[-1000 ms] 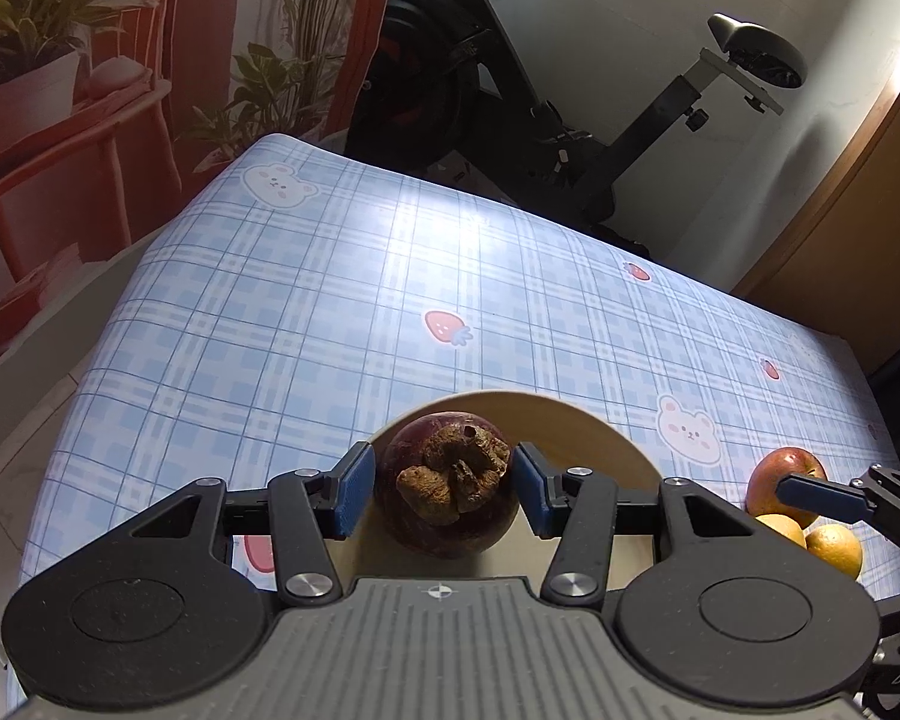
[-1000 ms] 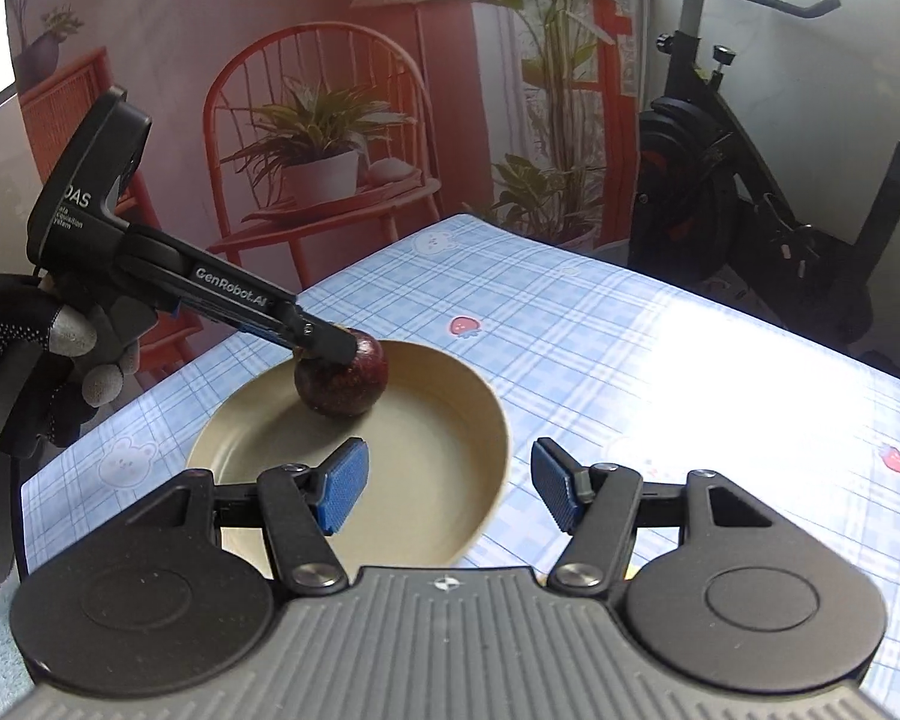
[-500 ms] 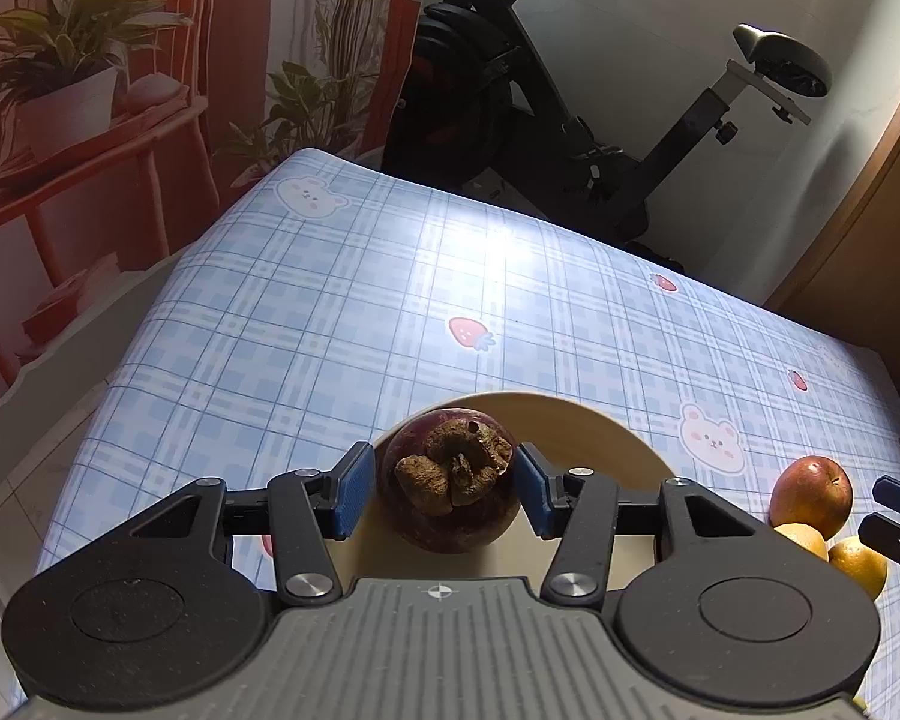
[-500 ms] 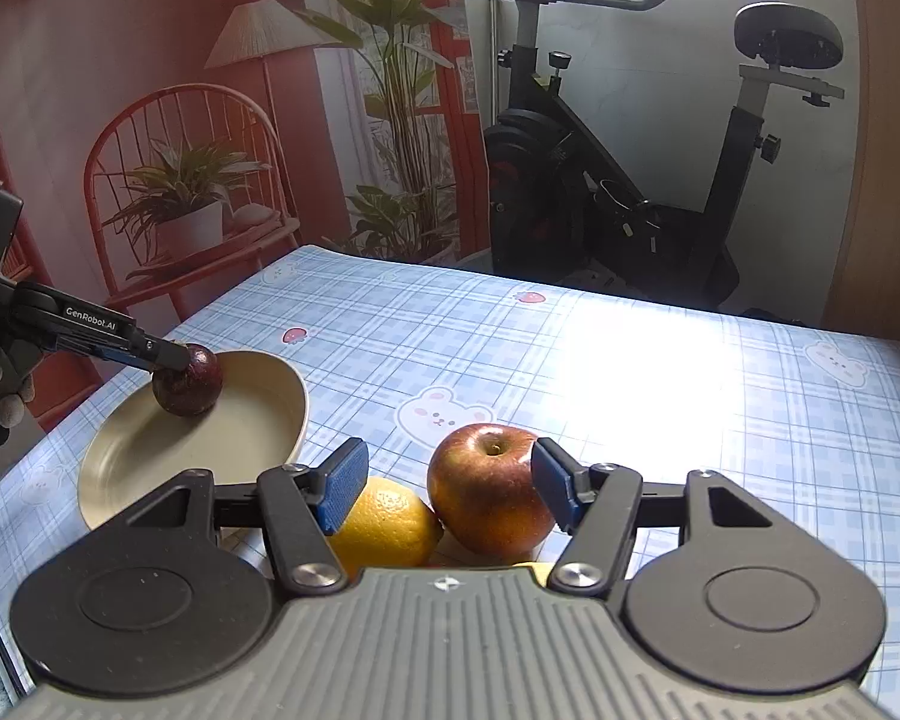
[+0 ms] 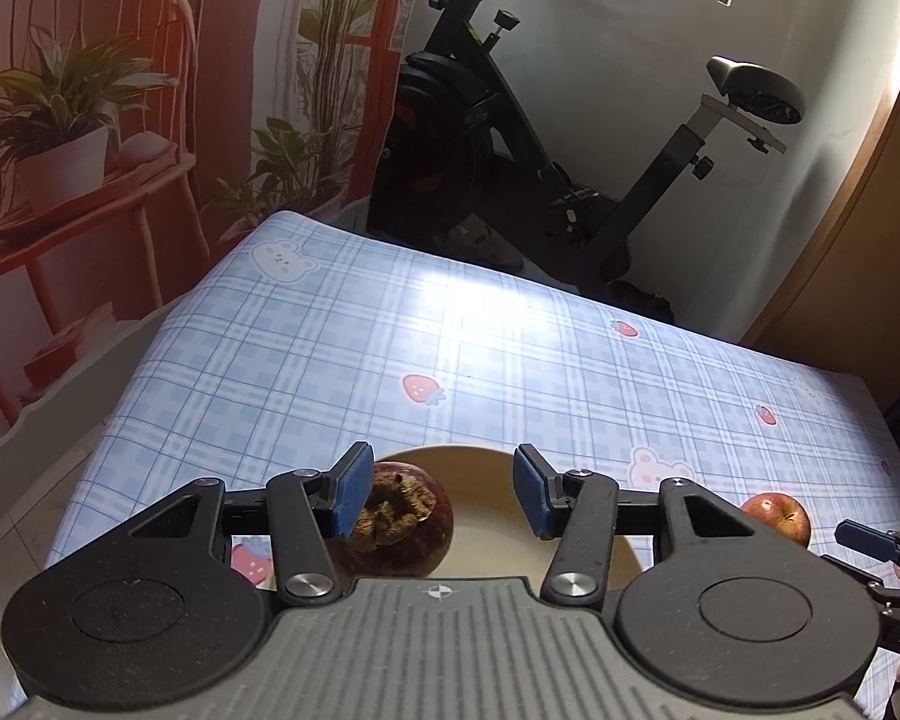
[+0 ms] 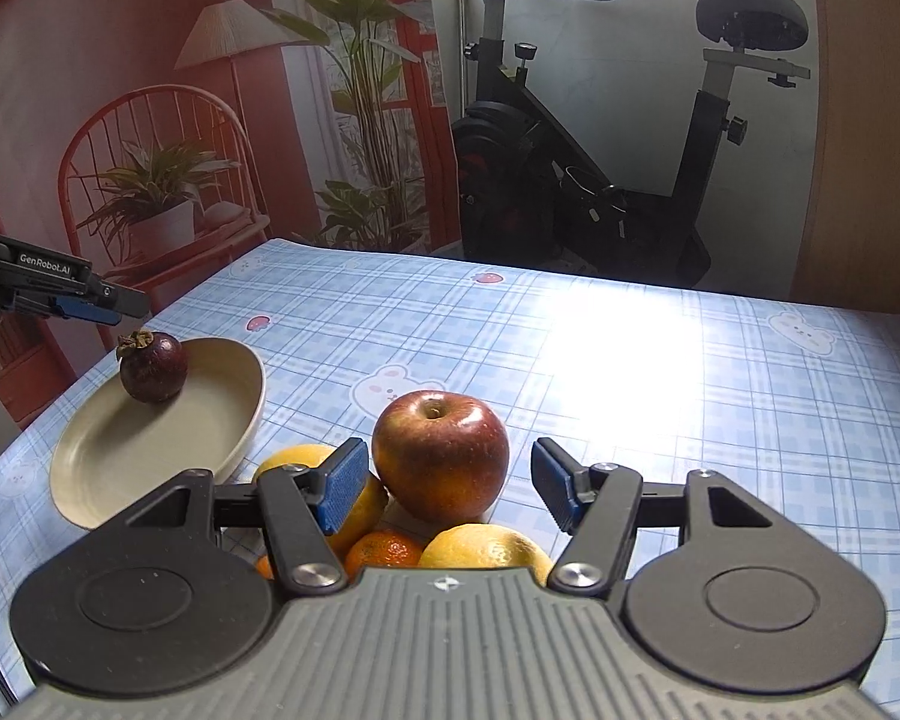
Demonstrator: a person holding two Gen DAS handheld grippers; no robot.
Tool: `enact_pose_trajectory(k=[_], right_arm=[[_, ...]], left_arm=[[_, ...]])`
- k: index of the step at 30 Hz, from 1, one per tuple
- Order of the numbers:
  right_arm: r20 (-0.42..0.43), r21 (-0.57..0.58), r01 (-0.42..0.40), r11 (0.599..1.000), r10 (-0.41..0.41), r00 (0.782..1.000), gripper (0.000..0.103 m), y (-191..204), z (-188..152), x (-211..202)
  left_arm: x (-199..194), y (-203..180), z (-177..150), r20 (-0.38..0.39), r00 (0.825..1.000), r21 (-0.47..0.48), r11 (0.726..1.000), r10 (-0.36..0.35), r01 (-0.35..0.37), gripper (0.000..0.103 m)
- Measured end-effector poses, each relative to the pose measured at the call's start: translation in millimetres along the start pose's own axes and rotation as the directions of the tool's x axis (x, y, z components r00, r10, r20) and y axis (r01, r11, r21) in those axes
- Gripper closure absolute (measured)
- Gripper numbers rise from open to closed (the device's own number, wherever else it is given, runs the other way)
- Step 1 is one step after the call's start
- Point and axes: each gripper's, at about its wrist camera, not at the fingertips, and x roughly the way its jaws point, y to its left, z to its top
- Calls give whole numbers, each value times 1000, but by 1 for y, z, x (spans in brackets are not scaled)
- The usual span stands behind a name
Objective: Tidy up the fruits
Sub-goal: 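Lower the mangosteen onto the plate and open the left tool, then grasp the red apple in the fruit pile with the left tool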
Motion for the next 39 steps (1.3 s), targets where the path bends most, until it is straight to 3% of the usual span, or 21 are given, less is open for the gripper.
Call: enact_pose_trajectory(k=[7, 13, 19, 22, 29, 31, 39], right_arm=[[-20, 33, -10, 999, 10, 1000, 40, -12, -1, 5], [-36, 38, -33, 999, 34, 999, 40, -13, 0, 11], [-63, -1, -54, 999, 54, 997, 40, -9, 2, 19], [-78, -14, -69, 998, 67, 995, 40, -11, 4, 23], [-91, -8, -92, 996, 91, 992, 40, -18, 5, 28], [-91, -1, -98, 995, 97, 991, 40, -18, 5, 29], [-91, 14, -105, 994, 105, 990, 40, -22, 7, 32]], left_arm=[[13, -60, 5, -19, 987, 41, 987, -157, 158, 49], [45, -114, 1, -117, 953, 77, 954, -280, 290, 49], [76, -140, -11, -215, 916, 69, 930, -340, 361, 50], [88, -140, -17, -253, 896, 22, 924, -364, 381, 51], [107, -147, -22, -300, 876, 6, 917, -378, 398, 54], [108, -146, -22, -292, 873, -9, 914, -390, 405, 64], [115, -153, -19, -289, 878, 14, 915, -382, 402, 64]])
